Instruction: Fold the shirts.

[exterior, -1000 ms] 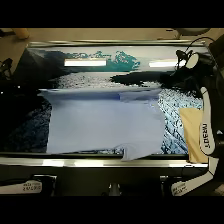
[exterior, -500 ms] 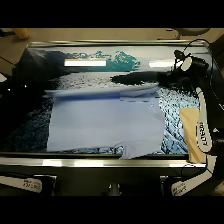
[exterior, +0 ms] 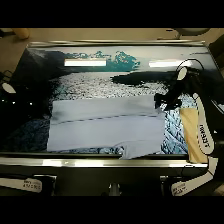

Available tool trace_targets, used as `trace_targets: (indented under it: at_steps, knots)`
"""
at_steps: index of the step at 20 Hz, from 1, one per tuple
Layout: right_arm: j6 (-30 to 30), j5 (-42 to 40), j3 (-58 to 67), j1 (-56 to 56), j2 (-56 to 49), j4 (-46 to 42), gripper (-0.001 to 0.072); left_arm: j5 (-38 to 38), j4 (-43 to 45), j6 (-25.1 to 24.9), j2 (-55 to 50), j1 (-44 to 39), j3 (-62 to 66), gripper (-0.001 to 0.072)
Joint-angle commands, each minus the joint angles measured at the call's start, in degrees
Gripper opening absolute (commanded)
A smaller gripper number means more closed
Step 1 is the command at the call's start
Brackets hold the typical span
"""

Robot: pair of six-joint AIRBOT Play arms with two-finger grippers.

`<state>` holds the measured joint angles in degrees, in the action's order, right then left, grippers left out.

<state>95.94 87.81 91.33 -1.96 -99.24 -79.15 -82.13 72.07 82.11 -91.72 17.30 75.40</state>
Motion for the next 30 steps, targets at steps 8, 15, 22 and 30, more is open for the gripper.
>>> trace_targets:
  at_steps: [8, 15, 22, 30]
  knots:
    - [-5.8, -0.8, -27.9, -7.3, 18.4, 1.9, 0.0478, 6.2, 0.2, -4.9, 25.2, 7.8, -38.3, 0.0521]
    - [-6.7, -0.9, -28.7, -7.3, 18.9, 2.0, 0.0478, 15.5, -5.7, -5.0, 26.3, 6.6, -45.0, 0.0518]
    - [-6.9, -2.2, -40.5, -7.3, 27.7, 2.5, 0.0526, 16.7, -6.3, -3.3, 26.4, 2.3, -44.9, 0.0024]
    - [-10.1, -15.1, -59.7, -7.3, 33.3, 11.8, 0.0520, 16.2, -6.3, -4.0, 27.7, 2.3, -44.9, 0.0024]
